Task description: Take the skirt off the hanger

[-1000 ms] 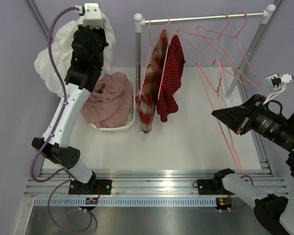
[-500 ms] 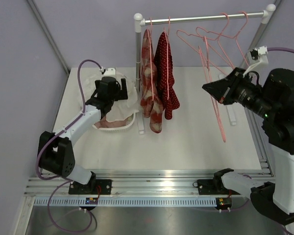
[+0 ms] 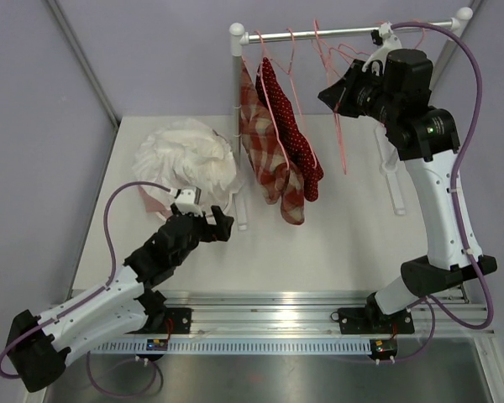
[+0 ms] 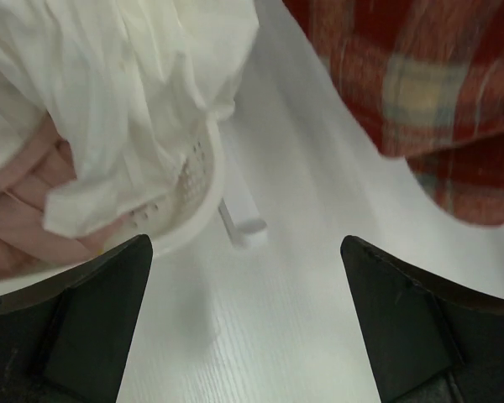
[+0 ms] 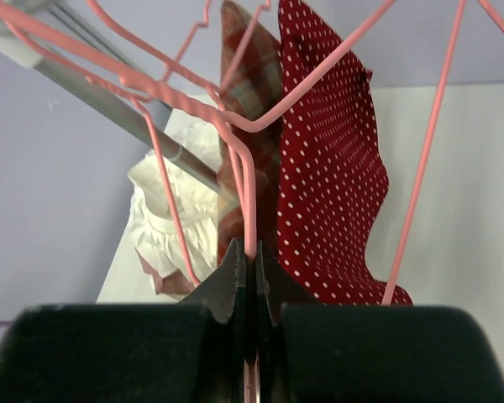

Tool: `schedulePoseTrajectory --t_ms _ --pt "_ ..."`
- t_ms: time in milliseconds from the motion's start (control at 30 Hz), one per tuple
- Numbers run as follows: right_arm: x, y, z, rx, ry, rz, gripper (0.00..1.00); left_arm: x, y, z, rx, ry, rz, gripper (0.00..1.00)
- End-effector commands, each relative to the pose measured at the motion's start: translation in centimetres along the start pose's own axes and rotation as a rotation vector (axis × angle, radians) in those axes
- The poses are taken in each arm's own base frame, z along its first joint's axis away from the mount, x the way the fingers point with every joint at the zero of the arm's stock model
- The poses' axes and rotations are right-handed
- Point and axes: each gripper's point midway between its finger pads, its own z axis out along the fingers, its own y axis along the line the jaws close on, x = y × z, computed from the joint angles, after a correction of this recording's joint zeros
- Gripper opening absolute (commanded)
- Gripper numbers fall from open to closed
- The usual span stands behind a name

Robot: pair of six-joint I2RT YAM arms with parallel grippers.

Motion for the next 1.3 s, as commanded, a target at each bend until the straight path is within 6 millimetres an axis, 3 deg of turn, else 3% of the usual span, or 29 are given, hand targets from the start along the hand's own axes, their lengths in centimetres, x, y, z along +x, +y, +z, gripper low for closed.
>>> schedulePoseTrajectory --t_ms 0,133,267,533,667,833,1000,1033,1133,1267 --pt "-5.9 3.0 -2.3 -0.080 -0.217 -0.060 0.00 1.5 -1.3 -0.8 0.067 -0.036 -0.096 0.99" --pt "-6.5 3.1 -1.6 -0.092 -0.240 -0.036 0.00 1.8 -2.0 -0.7 0.097 -0.035 -0.075 0.99" --pt "-5.8 2.6 0.0 -0.081 -0.216 -0.001 0.00 2.2 -2.5 0.0 0.087 0.005 -0.054 0.99" --pt "-3.9 -0.4 3.0 0.004 -0.158 0.045 0.00 2.5 -2.5 0.1 0.085 0.012 -0.048 0.99" --pt "-3.3 -0.9 2.5 0.021 -0.148 0.055 0.00 2.4 -2.7 0.1 0.090 0.013 -0.048 0.99" --pt "-3.2 -0.9 -0.4 0.041 -0.169 0.049 0.00 2.5 -2.7 0.4 0.087 0.021 -0.042 0.99" --pt "-4.1 -0.9 -4.3 0.079 -0.215 0.007 0.95 2.7 -2.9 0.5 0.090 0.031 -0.035 0.99" --pt "-4.6 -1.2 -5.3 0.111 -0.236 -0.004 0.99 2.7 -2.8 0.5 0.087 0.032 -0.034 0.99" --pt "-6.2 -0.4 -8.0 0.102 -0.312 -0.023 0.99 2.7 -2.9 0.4 0.088 0.031 -0.034 0.99" --pt "-7.7 2.9 -9.9 -0.038 -0.355 -0.025 0.99 2.7 -2.9 0.5 0.086 0.032 -0.031 0.99"
